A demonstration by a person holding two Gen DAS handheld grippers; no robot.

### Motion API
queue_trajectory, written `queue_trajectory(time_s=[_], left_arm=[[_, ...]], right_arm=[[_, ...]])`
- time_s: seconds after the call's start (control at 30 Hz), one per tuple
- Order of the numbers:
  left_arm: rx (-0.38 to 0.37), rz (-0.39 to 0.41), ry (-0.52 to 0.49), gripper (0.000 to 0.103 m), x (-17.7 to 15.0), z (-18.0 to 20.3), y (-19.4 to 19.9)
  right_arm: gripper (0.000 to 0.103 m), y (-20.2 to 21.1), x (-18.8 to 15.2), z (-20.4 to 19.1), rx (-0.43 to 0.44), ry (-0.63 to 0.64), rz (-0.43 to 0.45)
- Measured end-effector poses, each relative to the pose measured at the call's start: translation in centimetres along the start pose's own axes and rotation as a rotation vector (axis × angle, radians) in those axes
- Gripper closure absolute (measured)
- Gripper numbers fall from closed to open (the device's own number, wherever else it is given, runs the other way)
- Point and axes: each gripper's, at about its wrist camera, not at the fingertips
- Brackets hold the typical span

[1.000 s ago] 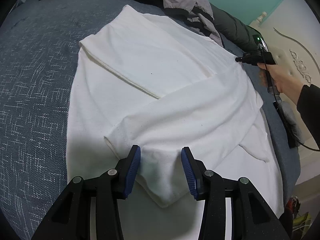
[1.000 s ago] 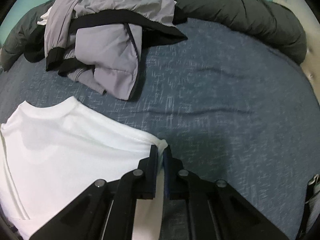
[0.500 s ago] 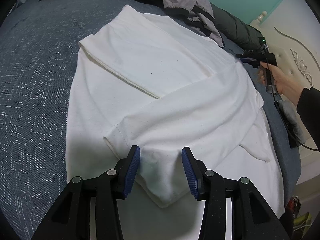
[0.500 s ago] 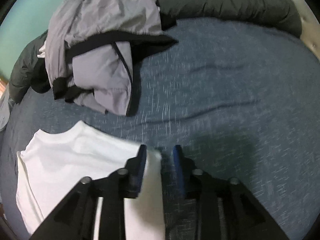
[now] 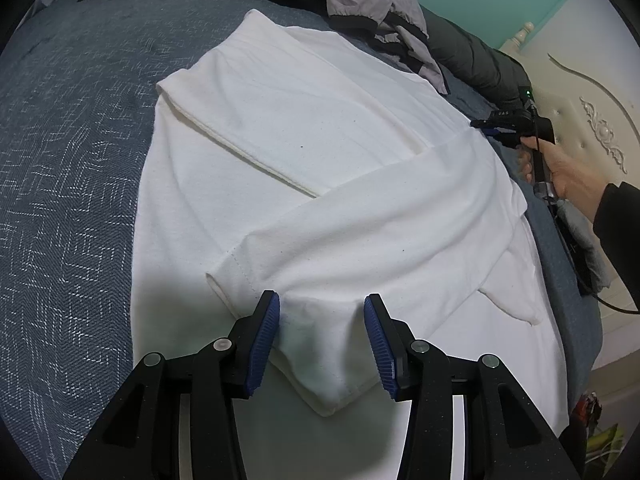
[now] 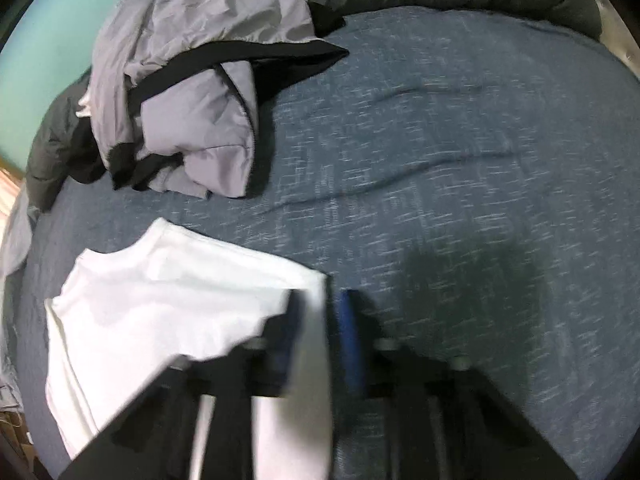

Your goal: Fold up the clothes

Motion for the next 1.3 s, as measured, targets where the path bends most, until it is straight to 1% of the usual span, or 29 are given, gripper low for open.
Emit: queue_trajectory(time_s=[0.03,0.1,0.17,0.3,0.37,0.47,0.53,0.6,0.63,0.67,0.7,0.73,0.77,0.8,0.97,1.03,1.17,1.3], left_arm=[[0.000,0.000,0.000,0.055,0.0,-0.1,0.0],[-0.001,0.000,0.000,0.055,0.0,-0.1,0.0],[-0.001,-0.001,0.000,0.055,0.0,-0.2,0.0],[-0.003,-0.001,0.000,0.055,-0.1,-0.4,0.1],[-0.006,-0.002,0.002,0.055,-0.1,-0.5,0.1],[-0.002,-0.003,0.002,0.055,0.0,-0.3,0.0],[0.002,-0.004,0.001,0.055,0.0,-0.2,0.0],[0.003,-0.004,0.002,0.054,0.1,-0.2,0.0],[0.005,-0.003,0.002,0.054,0.1,-0.2,-0.1],[0.007,-0.002,0.002,0.054,0.0,-0.1,-0.1],[0.009,-0.001,0.001,0.054,0.0,0.0,-0.1],[0.011,-0.001,0.002,0.053,0.0,0.0,-0.1],[0.011,-0.001,0.003,0.053,0.1,0.0,-0.1],[0.011,-0.002,0.004,0.053,0.2,0.0,-0.1],[-0.006,-0.002,0.019,0.050,0.3,-0.2,-0.1],[-0.012,-0.002,0.022,0.049,0.5,-0.1,-0.2],[-0.013,-0.004,0.015,0.048,0.6,0.1,-0.3],[-0.029,-0.006,0.019,0.048,0.8,0.0,-0.3]], right_arm=[[0.099,-0.1,0.0,-0.2,-0.001,0.008,0.004],[0.100,-0.1,0.1,-0.6,-0.032,0.022,0.021],[0.100,0.2,0.3,-0.5,-0.059,0.009,0.047],[0.100,0.7,0.4,0.0,-0.058,-0.006,0.083],[0.100,1.3,0.4,0.0,-0.085,-0.012,0.106],[0.100,2.5,0.1,1.0,-0.068,-0.062,0.124],[0.100,3.8,-0.7,0.7,-0.058,-0.044,0.145],[0.099,4.4,-1.4,-0.2,-0.013,-0.005,0.148],[0.099,4.7,-1.9,-0.8,0.022,0.021,0.146],[0.096,5.0,-2.4,-1.8,0.073,0.058,0.132],[0.090,5.0,-2.9,-3.1,0.116,0.099,0.106],[0.085,5.0,-3.4,-4.4,0.142,0.134,0.086],[0.073,4.9,-3.9,-5.8,0.167,0.170,0.068],[0.068,4.8,-4.6,-7.4,0.197,0.208,0.046],[0.068,2.3,-7.8,-15.0,0.297,0.346,-0.087],[0.068,1.1,-8.9,-17.4,0.293,0.397,-0.129],[0.068,-1.4,-10.7,-21.8,0.248,0.516,-0.198],[0.068,-3.2,-11.5,-23.9,0.242,0.584,-0.226]])
Point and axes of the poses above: each gripper's, at about its wrist camera, not at the fingertips, and y roughly against the way its jaws point, z to its right, x to its top, and after that the axes turned 15 degrees about -z, right-handed
